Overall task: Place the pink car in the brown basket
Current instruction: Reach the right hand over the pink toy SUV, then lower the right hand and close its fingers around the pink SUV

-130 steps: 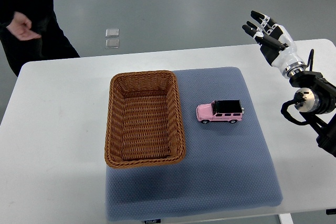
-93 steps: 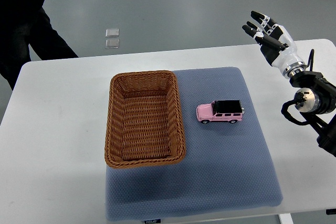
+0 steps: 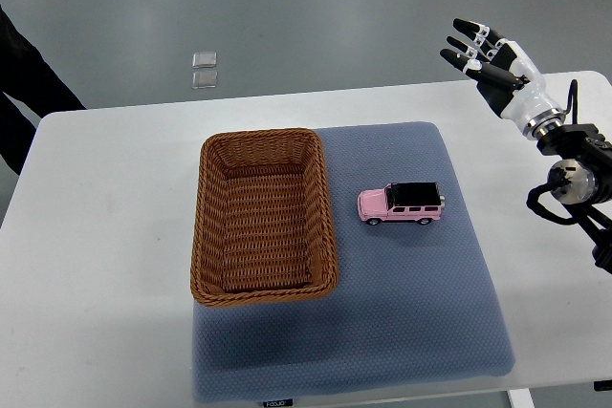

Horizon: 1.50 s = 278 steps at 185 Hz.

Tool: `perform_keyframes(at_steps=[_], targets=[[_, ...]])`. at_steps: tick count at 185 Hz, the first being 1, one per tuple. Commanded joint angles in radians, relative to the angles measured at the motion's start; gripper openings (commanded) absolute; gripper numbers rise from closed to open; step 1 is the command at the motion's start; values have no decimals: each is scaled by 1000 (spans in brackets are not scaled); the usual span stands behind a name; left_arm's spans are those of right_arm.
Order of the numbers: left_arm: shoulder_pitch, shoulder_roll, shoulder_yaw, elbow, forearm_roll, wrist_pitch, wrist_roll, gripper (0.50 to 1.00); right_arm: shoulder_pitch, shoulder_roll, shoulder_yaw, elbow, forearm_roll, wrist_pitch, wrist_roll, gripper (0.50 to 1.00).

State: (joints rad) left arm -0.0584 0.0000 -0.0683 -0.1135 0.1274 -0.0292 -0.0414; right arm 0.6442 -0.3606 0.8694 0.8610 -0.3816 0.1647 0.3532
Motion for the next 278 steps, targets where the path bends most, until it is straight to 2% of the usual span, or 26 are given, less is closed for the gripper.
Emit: perform_keyframes(at_steps=[1, 68, 109, 157, 203, 217, 239, 278], targets=[[-1, 0, 1, 0, 0, 0, 0, 1000, 5, -9, -3, 3, -33, 10, 1, 913], [-3, 0, 2, 0, 1, 0, 2, 1000, 51, -86, -43, 10, -257, 162, 21, 913], [-9, 0, 2, 0, 5, 0, 2, 1000, 111, -184, -122, 64, -470, 202, 66, 913], [-11, 0, 2, 1, 6, 0, 2, 1000, 134, -258, -201, 127, -858, 191, 148, 913], [-11, 0, 4, 1, 8, 0, 3, 1000, 134, -293, -277, 207, -1013, 187, 168, 911], [-11, 0, 4, 1, 8, 0, 3, 1000, 134, -298, -302, 228, -1050, 164, 168, 911], [-11, 0, 4, 1, 8, 0, 5, 1000, 135, -285, -360, 253, -1073, 82, 168, 911], [-11, 0, 4, 1, 8, 2, 5, 1000, 124, -259, -408, 262, -1129, 30, 168, 907]])
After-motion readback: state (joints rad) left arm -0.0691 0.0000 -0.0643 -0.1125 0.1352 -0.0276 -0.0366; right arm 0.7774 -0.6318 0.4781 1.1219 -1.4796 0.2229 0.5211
